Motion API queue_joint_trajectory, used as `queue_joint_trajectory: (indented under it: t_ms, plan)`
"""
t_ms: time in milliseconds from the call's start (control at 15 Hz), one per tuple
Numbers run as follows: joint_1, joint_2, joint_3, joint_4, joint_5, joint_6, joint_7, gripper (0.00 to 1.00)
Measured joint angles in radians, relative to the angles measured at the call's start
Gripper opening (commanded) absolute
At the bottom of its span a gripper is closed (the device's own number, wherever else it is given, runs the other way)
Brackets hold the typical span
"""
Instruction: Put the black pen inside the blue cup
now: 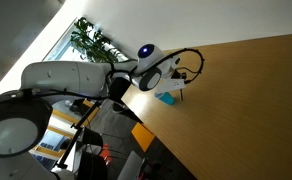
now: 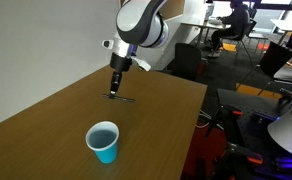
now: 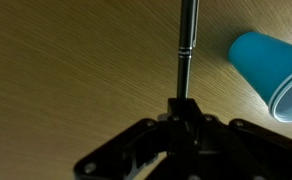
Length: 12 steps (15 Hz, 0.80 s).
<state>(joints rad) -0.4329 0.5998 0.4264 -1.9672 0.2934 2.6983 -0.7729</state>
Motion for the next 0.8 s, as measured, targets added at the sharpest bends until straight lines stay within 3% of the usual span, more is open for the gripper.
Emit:
queue_joint_trajectory:
  t_ms: [467,800]
  plan:
    - [-0.038,-0.003,0.052,0.026,0.187,-0.091,-0.257,0.03]
    - [-0.055,-0.012,0.045,0.064,0.340,-0.259,-0.464,0.03]
